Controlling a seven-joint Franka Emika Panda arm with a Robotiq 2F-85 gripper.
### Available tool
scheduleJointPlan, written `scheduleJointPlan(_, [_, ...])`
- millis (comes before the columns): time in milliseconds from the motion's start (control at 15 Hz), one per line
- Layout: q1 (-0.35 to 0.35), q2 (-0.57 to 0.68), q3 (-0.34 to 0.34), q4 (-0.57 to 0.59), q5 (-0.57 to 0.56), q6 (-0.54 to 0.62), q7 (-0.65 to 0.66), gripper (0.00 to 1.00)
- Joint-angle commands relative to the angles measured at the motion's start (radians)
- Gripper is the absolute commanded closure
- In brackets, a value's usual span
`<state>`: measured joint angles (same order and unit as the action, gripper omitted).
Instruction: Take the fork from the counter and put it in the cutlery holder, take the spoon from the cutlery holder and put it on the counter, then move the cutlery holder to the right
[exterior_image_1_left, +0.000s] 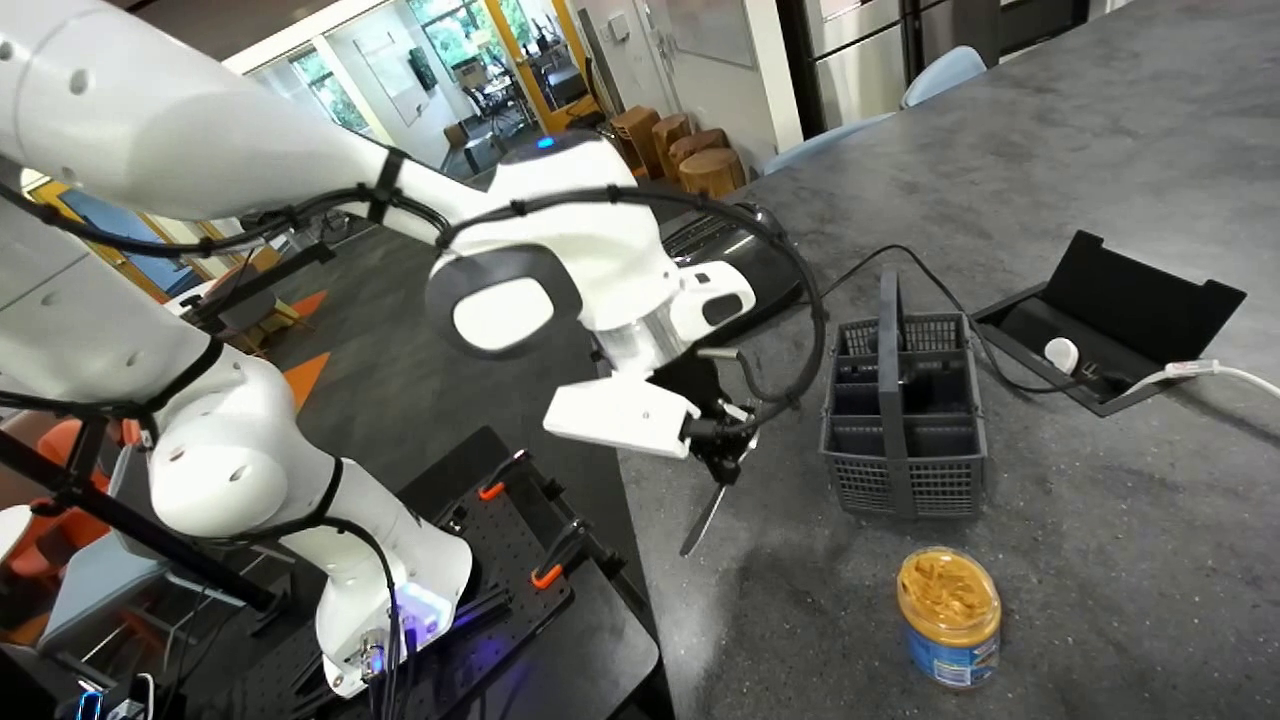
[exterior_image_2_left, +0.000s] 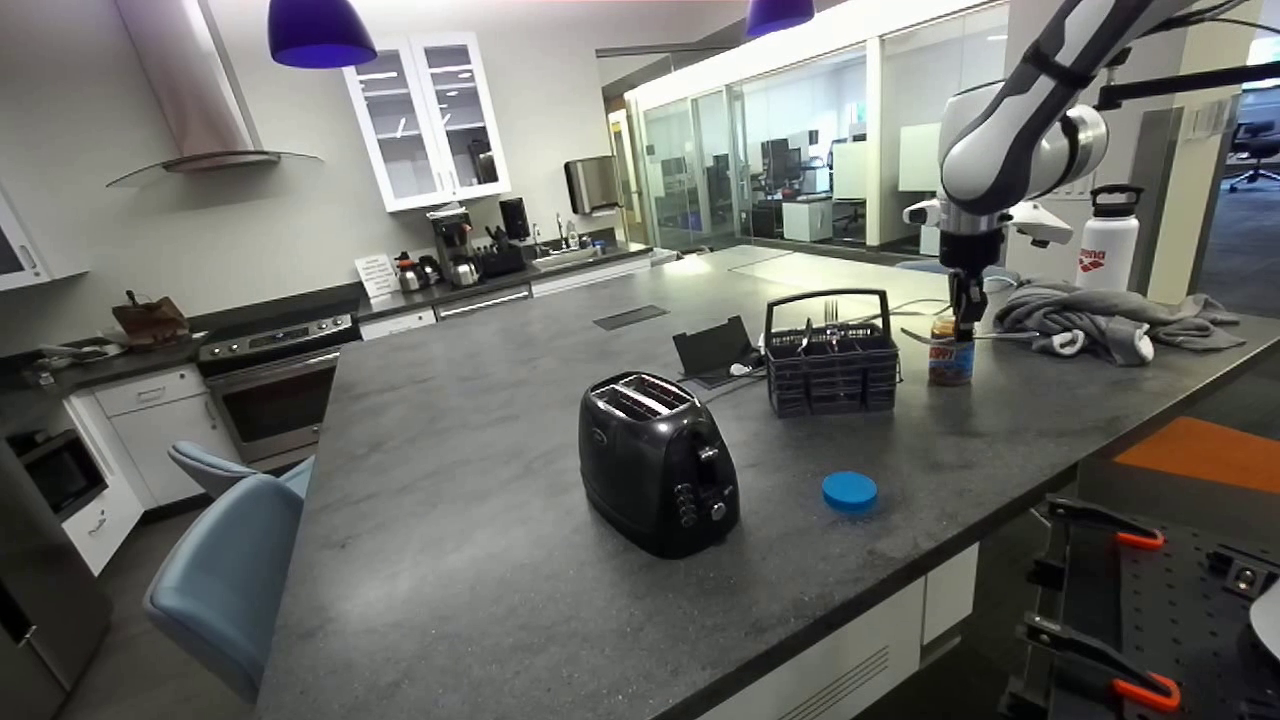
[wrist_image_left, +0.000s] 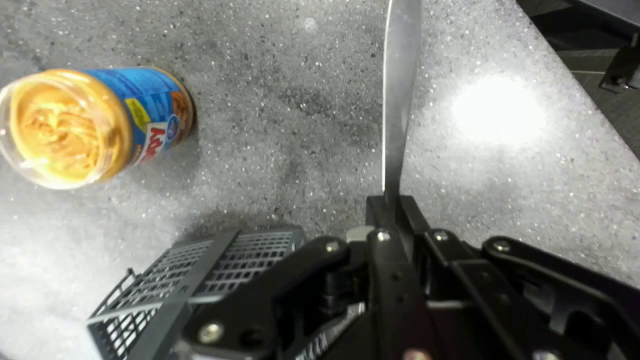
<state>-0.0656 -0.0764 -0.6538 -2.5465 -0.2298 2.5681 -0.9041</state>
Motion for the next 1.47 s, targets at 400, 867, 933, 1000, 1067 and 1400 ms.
scheduleJointPlan(400, [-0.155, -0.139, 0.214, -0.001, -0.026, -0.115, 0.037, 0.92])
scheduleJointPlan(867, [-0.107, -0.203, 0.328, -0.008, 0.152, -0.146, 0.142, 0.98])
scheduleJointPlan(933, [-0.103, -0.211, 0.349, -0.003, 0.158, -0.154, 0.169, 0.98])
scheduleJointPlan(1000, [-0.104, -0.221, 0.374, 0.004, 0.142, -0.165, 0.214, 0.98])
scheduleJointPlan(1067, [-0.106, -0.233, 0.401, 0.013, 0.120, -0.178, 0.267, 0.98])
scheduleJointPlan(1400, [-0.080, -0.270, 0.464, 0.067, 0.104, -0.260, 0.397, 0.98])
